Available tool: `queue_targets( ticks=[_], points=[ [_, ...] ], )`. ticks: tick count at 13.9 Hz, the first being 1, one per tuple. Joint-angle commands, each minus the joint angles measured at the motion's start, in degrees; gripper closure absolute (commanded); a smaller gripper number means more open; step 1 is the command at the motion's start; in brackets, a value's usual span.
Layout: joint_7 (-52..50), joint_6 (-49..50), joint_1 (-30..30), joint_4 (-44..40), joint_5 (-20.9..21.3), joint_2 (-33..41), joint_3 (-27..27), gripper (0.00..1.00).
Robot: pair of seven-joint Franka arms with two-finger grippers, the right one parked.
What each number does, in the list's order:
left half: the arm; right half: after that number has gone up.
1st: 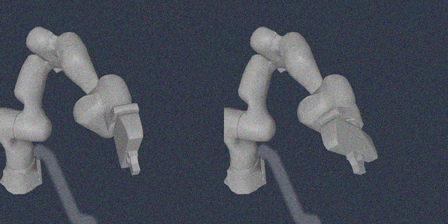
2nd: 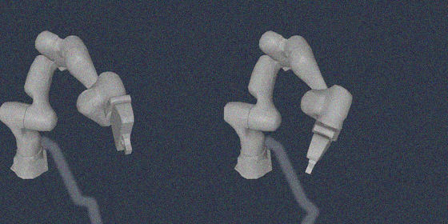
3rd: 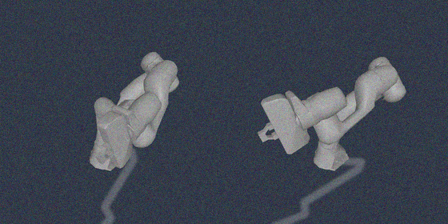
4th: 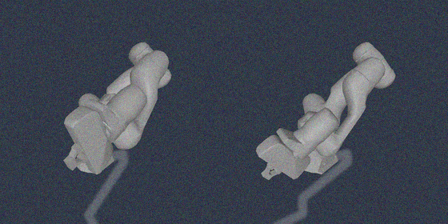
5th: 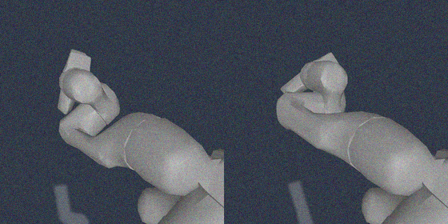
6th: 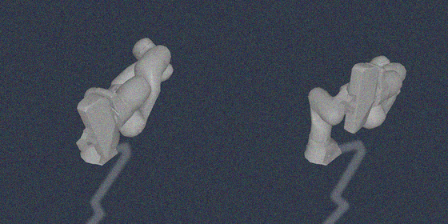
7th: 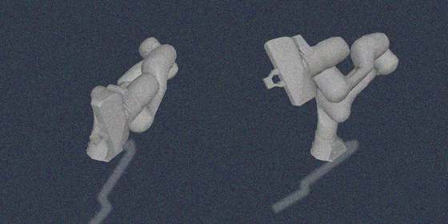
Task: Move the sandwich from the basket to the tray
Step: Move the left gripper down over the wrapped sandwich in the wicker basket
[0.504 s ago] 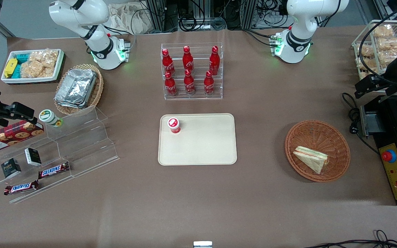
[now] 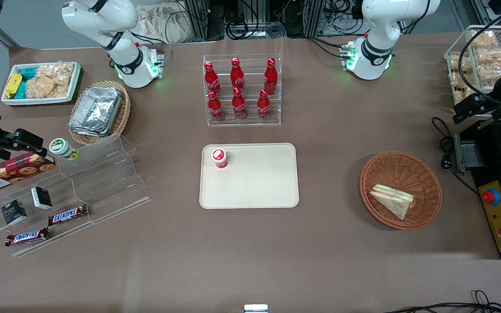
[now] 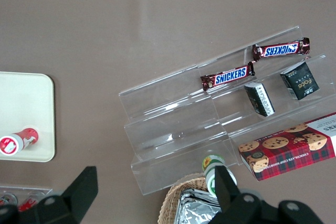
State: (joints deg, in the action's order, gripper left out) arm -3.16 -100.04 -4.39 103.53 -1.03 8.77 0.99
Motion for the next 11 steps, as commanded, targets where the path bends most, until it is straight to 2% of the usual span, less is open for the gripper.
queue_targets(
  ticks=[1, 5, 7, 11],
  points=[
    [-3.9, 0.4, -2.5, -0.3, -0.7, -2.6, 0.1, 0.0],
    [-11.7, -4.6, -3.0, -0.3, -1.3, -9.5, 0.1, 0.0],
    [-16.8, -7.6, -2.9, -0.3, -3.1, -13.5, 0.1, 0.0],
    [-24.9, -17.4, -2.4, 0.4, -4.5, -21.4, 0.3, 0.0]
  ],
)
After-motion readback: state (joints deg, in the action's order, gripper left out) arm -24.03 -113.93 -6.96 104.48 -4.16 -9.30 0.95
